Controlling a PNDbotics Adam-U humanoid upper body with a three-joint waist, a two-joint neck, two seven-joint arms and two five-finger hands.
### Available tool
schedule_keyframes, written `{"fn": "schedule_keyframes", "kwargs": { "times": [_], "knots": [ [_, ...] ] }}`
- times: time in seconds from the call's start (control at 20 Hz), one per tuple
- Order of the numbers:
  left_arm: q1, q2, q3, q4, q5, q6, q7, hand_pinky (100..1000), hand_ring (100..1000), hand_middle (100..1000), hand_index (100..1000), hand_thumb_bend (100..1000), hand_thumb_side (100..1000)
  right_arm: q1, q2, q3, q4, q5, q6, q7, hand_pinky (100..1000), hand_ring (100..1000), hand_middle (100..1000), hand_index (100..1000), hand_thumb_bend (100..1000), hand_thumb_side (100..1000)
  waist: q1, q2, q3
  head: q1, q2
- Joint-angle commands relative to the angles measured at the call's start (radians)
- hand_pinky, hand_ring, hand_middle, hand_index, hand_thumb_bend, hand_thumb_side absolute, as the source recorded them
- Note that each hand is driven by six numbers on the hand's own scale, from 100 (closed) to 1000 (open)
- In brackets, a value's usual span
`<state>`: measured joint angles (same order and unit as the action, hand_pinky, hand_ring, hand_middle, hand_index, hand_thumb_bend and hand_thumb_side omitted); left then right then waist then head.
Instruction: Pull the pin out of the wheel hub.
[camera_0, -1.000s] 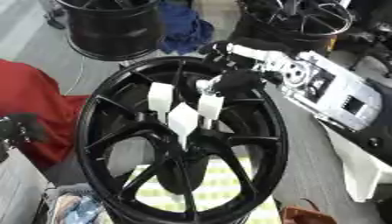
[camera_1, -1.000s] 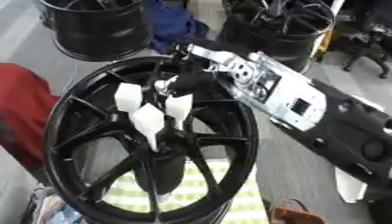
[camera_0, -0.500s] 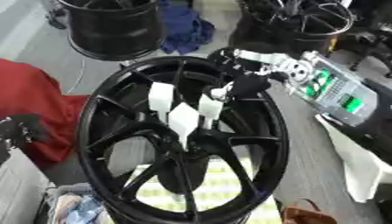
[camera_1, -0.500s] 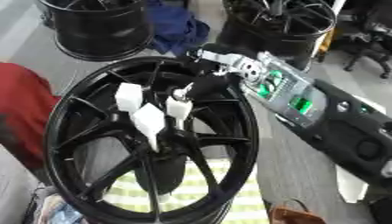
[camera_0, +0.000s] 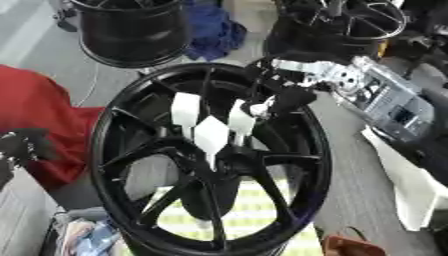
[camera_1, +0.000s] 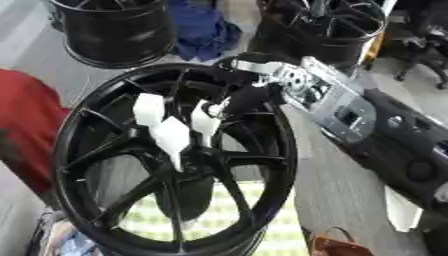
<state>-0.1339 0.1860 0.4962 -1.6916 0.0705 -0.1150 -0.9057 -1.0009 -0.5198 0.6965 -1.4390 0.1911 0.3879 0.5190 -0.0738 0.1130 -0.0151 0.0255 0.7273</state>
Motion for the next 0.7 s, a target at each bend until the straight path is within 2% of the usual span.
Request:
{"fn": "schedule_keyframes", "kwargs": {
  "times": [0.05,0.7],
  "knots": [
    [-0.008,0.021,-0.002,-0.011,-0.003,-0.006,-0.001,714,624,635,828,100,852,-0.018,-0.006,-0.034,0.004,0.032,-0.018,0.051,847,913,878,952,303,403,0.007,-0.008,-0.002,0.005,0.002],
    [-0.006,0.02,-0.002,-0.006,-0.009,-0.014,-0.001,714,625,637,828,100,855,-0.023,0.014,-0.089,-0.01,0.088,-0.046,0.262,840,909,862,947,317,436,0.007,-0.008,-0.004,0.008,0.005]
  ]
}}
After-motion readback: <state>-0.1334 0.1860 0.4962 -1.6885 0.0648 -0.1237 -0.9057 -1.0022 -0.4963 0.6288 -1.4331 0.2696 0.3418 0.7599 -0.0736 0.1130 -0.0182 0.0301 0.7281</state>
